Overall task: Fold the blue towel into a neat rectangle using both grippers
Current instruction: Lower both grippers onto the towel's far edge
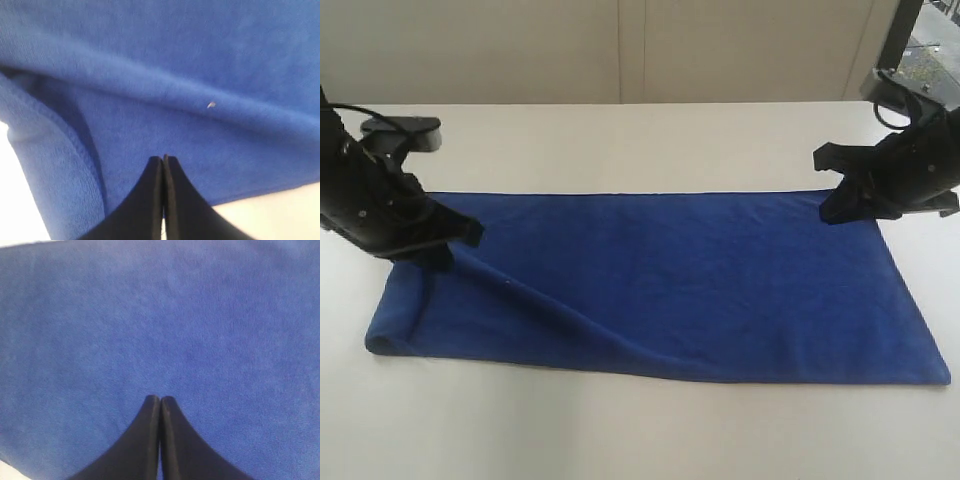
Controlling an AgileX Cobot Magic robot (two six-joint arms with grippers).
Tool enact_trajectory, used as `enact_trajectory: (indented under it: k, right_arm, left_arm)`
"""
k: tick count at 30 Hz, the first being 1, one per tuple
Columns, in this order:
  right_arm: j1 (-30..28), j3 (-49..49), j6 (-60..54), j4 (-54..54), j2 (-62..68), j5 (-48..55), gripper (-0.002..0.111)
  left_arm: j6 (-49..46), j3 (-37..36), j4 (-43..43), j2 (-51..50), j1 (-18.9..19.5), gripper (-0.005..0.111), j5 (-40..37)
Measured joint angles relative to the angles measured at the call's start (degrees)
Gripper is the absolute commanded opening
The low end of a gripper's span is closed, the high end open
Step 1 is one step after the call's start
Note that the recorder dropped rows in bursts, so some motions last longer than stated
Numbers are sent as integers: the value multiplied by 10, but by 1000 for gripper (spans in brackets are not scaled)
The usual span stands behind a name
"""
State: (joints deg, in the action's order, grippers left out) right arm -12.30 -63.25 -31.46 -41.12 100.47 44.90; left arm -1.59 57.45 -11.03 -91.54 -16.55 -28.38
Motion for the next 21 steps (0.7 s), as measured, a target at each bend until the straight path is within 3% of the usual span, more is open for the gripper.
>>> enact_trajectory:
  k: [9,13,21]
  right_arm:
    - [32,0,0,31,40,-19,0]
    - [32,0,63,122,56,-40,0]
    - [32,0,74,136,80,-48,0]
  left_arm:
    - [0,-108,0,-11,0,0,119]
    - [-2,-113,0,-13,0,0,125]
    - [-15,-113,30,-25,0,0,134]
